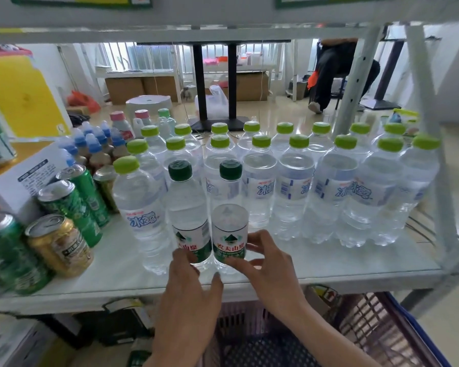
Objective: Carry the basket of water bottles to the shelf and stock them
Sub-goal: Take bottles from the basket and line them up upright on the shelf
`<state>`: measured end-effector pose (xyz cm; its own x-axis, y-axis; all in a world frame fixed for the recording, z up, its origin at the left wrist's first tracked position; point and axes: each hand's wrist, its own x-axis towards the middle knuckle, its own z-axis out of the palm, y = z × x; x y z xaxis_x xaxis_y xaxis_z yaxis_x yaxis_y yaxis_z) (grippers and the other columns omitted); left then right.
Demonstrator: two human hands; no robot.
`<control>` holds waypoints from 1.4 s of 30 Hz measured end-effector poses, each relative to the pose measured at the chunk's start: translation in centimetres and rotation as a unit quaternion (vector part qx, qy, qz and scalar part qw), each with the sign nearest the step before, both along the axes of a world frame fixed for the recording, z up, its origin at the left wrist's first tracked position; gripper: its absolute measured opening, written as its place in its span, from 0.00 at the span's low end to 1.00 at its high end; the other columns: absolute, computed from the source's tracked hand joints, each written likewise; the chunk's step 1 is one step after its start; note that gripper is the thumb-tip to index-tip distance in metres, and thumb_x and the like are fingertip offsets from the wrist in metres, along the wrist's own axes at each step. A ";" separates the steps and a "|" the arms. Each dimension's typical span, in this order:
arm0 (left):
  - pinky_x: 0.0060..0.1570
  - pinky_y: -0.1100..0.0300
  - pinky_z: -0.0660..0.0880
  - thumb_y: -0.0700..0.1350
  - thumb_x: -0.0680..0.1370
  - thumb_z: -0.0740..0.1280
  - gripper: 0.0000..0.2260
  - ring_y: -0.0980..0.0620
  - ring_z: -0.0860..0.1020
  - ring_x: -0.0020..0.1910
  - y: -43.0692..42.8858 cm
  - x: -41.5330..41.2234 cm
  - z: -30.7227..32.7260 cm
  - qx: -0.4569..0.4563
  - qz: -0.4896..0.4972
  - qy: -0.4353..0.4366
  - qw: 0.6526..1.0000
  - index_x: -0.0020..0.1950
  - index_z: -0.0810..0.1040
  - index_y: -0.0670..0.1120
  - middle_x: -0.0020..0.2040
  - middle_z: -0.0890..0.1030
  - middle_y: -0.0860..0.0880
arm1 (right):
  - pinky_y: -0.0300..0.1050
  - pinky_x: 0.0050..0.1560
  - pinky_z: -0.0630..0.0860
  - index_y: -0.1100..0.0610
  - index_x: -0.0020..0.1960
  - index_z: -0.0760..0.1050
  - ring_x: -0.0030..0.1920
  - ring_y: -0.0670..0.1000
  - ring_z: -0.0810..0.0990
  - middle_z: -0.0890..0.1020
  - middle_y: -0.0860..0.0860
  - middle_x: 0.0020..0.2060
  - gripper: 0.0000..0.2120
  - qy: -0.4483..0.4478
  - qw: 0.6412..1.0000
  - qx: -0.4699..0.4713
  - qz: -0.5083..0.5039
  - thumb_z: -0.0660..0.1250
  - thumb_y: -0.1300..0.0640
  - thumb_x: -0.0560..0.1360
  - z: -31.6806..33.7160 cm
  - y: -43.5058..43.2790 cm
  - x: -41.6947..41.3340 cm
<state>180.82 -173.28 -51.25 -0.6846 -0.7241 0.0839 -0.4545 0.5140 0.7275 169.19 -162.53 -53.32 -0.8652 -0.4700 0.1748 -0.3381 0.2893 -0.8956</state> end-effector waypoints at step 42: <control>0.75 0.53 0.71 0.44 0.83 0.67 0.30 0.43 0.72 0.76 -13.1 6.7 -24.3 0.067 0.008 -0.460 0.885 0.82 0.60 0.37 0.77 0.70 0.39 | 0.33 0.32 0.63 0.57 0.31 0.62 0.29 0.45 0.62 0.66 0.53 0.25 0.17 0.159 0.984 0.081 0.010 0.69 0.69 0.68 -1.7 0.9 0.7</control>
